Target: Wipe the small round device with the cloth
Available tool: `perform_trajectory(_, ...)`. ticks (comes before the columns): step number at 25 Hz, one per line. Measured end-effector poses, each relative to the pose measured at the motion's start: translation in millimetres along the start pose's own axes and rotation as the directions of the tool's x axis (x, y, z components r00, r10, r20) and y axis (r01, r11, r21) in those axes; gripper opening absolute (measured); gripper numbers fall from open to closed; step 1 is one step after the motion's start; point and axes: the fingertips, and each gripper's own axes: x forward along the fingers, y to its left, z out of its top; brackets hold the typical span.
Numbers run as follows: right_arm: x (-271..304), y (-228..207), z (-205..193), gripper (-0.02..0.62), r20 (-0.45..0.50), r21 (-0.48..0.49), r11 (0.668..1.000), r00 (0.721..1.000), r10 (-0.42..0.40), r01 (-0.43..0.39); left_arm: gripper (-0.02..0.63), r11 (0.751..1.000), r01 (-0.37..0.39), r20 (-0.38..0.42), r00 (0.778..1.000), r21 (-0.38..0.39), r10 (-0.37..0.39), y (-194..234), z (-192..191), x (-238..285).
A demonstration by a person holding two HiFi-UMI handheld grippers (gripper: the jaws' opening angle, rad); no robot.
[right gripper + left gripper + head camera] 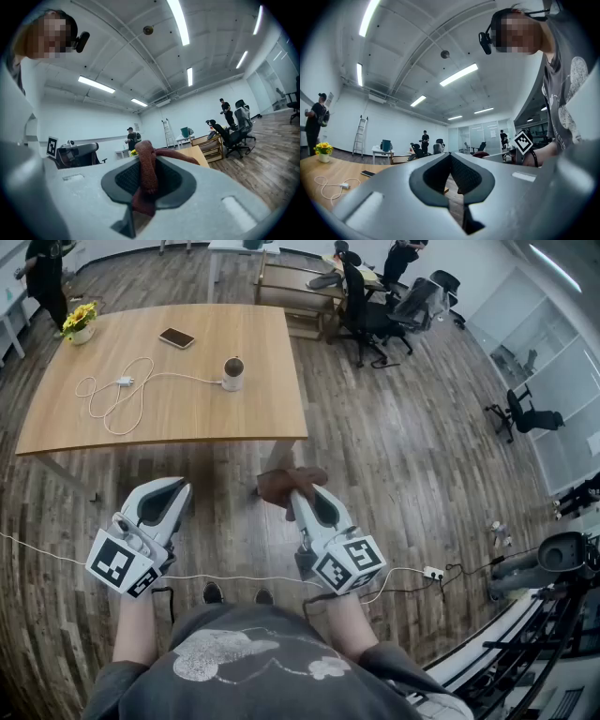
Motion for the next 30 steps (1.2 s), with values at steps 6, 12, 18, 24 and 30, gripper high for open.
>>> perform_trajectory(6,-3,2,-7,0.055,-0.019,0.005,1.000,1.000,0.001,-0.001,0.018,1.000,-0.006,-0.038,0.999,0.024,0.007,-6,-8,0)
perform_trajectory(12,-2,8,-13,0.055,-0.044,-0.005,1.000,0.999,0.003,-0.003,0.018,1.000,0.023,-0.054,0.998,0.007,-0.023,-9,-15,-4)
perform_trajectory(18,8,25,-13,0.057,-0.010,-0.011,0.999,0.999,0.035,-0.035,0.018,0.997,0.063,-0.023,0.998,0.044,-0.062,-7,-15,-11)
perform_trajectory(24,30,35,-18,0.057,-0.008,-0.013,1.000,1.000,0.011,-0.012,0.018,0.996,0.090,-0.014,0.996,0.008,-0.090,11,-26,-25)
perform_trajectory(30,47,40,-25,0.057,-0.008,-0.001,0.999,0.999,-0.037,0.037,0.018,0.996,0.085,-0.033,0.996,-0.041,-0.086,41,-36,-36)
